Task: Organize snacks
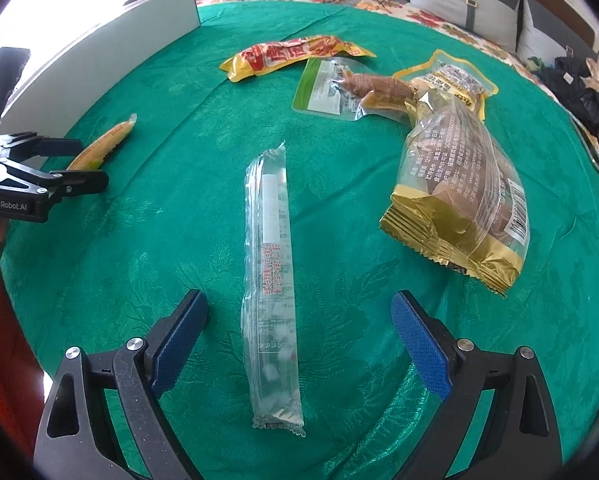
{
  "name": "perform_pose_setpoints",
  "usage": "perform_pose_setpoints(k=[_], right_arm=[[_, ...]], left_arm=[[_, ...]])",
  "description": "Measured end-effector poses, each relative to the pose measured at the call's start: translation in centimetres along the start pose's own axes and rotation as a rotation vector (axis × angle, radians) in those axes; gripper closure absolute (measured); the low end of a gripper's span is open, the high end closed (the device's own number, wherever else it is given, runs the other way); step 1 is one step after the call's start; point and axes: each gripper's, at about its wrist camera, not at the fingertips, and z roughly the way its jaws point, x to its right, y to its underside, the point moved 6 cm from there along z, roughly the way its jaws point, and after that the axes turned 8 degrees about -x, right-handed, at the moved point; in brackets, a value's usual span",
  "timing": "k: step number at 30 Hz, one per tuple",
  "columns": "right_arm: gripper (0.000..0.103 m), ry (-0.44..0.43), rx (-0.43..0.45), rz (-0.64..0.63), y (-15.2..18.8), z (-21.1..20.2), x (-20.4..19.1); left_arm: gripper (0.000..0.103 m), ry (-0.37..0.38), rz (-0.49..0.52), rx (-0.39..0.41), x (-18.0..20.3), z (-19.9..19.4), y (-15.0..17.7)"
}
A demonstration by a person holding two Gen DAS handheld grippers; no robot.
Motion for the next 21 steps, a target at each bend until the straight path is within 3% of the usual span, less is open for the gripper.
perform_pose_setpoints(k=[3, 4, 6, 8, 9, 17, 21], right_arm=[[0.012, -0.031, -0.001, 0.002, -0.7, -0.6, -0.3], [0.018, -0.032, -0.013, -0.006, -0.8, -0.5, -0.5], [0.047, 0.014, -0.022, -0.03, -1.0, -0.3, -0.7], [0.067, -0.005, -0.035, -0.028, -0.9, -0.5, -0.9], [0.083, -0.021, -0.048, -0.01, -0.8, -0.7, -0.8], [0.083, -0.267, -0.047, 0.243, 1.1, -2.6, -0.2], [0.083, -0.381, 0.011, 0.27, -2.3, -6.1, -3.1]], left_arm=[[0.058, -0.004, -0.007, 0.033, 0.7, -0.4, 0.1], [0.077, -0.001, -0.017, 0.042, 0.7, -0.6, 0.1], [0.08, 0.023, -0.047, 0.044, 0.5, -0.8, 0.4], [0.081, 0.066, -0.084, 0.049, 0.2, -1.1, 1.1], [0.081, 0.089, -0.102, 0.059, 0.1, -1.5, 1.5], [0.081, 0.348, -0.265, 0.143, -1.1, -6.4, 4.3], [0.081, 0.412, -0.317, 0.241, -3.8, -12.0, 4.0]])
